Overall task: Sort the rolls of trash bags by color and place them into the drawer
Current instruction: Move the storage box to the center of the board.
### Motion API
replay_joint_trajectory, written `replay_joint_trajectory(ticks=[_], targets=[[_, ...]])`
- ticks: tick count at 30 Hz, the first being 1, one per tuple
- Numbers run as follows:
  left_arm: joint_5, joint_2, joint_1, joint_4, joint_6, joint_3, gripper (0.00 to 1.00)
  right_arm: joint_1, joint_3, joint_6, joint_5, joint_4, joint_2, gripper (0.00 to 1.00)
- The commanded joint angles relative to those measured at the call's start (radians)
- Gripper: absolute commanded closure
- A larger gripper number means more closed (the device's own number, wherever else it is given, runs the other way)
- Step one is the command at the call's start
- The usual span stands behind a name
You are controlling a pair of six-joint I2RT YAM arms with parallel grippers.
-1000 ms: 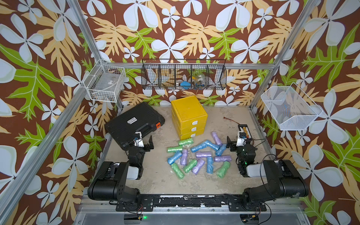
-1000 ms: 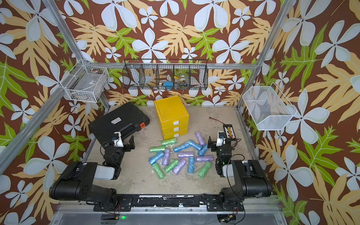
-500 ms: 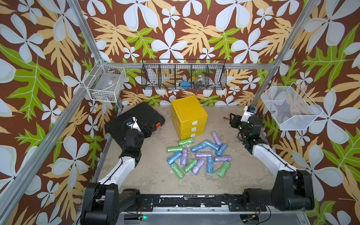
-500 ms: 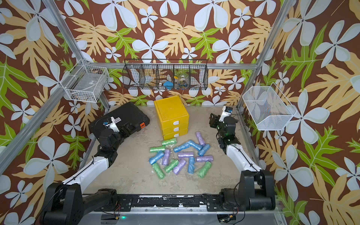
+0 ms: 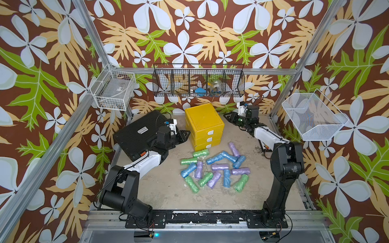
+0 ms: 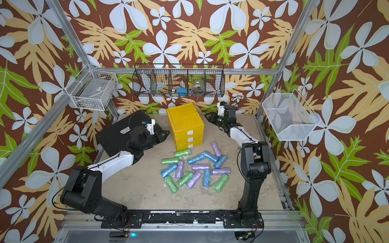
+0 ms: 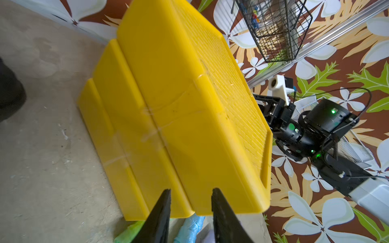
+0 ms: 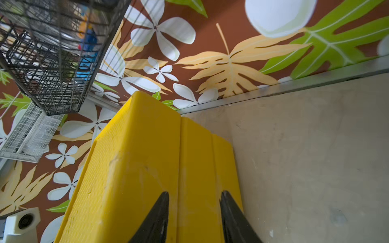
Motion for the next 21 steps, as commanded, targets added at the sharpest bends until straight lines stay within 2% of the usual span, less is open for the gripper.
replay_joint_trajectory(ticks=[1,5,9,21], targets=[[0.033,0.052,-0.024,0.004,-0.012,0.051,0.64,0.025,0.043,0.054,-0.097,0.017,0.045,0.58],[0.048,0.090,-0.053,-0.003,0.005,0.089,0.65,0.055,0.061,0.055,-0.152,0.044,0.086,0.57],[0.032,0.057,-0.064,0.002,0.006,0.051,0.65,0.079,0.051,0.050,-0.231,0.085,0.105,0.57],[-0.024,-0.223,-0.071,0.026,0.001,-0.194,0.64,0.154,-0.035,-0.028,-0.374,0.140,0.086,0.57]])
